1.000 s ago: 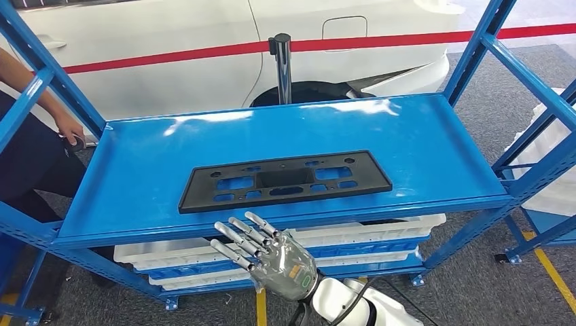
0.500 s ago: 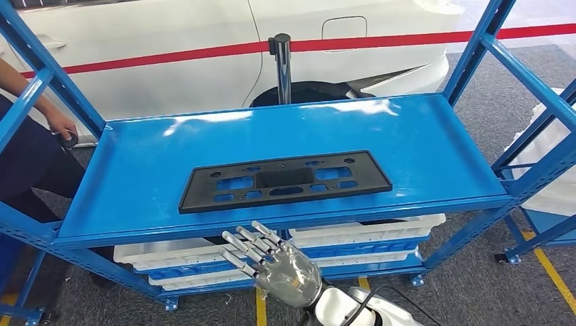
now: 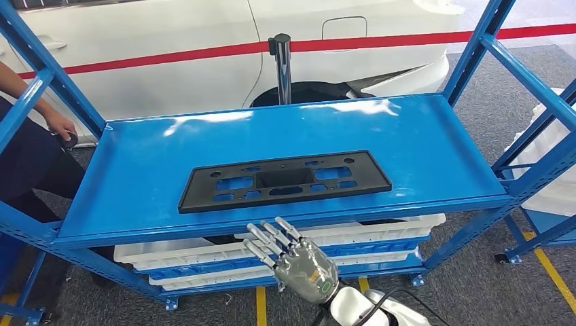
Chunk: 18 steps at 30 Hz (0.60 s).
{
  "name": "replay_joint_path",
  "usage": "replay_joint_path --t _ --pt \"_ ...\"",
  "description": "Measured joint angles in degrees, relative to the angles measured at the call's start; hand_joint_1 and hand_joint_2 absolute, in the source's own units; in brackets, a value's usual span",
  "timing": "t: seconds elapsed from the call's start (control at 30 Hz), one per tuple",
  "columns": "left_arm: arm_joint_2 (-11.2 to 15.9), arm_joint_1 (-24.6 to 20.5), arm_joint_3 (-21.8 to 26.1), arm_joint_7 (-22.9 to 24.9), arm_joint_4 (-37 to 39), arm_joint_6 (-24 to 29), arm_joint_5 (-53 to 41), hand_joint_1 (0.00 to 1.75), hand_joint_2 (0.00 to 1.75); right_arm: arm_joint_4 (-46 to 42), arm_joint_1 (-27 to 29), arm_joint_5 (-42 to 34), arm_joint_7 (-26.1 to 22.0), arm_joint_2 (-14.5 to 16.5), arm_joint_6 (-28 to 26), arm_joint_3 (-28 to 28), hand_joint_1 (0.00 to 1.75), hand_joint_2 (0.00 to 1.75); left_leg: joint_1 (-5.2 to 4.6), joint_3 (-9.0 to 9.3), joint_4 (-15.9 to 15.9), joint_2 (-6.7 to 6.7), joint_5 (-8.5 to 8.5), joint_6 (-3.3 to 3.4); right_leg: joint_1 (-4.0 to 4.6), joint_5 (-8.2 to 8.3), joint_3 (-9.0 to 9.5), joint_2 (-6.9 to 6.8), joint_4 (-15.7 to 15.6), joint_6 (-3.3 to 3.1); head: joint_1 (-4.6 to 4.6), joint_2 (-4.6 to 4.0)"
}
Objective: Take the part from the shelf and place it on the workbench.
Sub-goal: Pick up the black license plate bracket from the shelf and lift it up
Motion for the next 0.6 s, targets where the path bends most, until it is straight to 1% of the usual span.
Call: replay_joint_path --t 0.13,0.33,0.6 --pt "0.02 0.00 0.00 0.02 0.00 0.13 -0.01 0.00 0.00 0.01 0.38 -0.04 1.56 -1.03 -0.36 -1.66 0.00 1.75 0.00 0.00 0.00 0.00 0.00 0.00 -0.01 0.00 0.00 0.00 0.00 0.00 0.00 0.00" --pt "0.02 0.01 0.00 0.42 0.00 0.51 -0.11 0.00 0.00 -0.01 1.59 -0.05 5.40 -2.54 -1.09 -5.12 0.00 1.75 0.00 -0.01 0.00 0.00 0.00 0.00 -0.03 0.00 -0.01 -0.01 -0.01 0.00 0.00 0.00" --pt "0.04 0.02 0.00 0.62 0.00 0.62 -0.38 0.00 0.00 -0.02 3.15 -0.04 6.19 -3.76 -1.70 -8.14 0.00 1.75 0.00 0.01 0.00 0.00 0.00 0.00 -0.02 0.00 0.00 -0.01 -0.01 0.00 0.00 0.00"
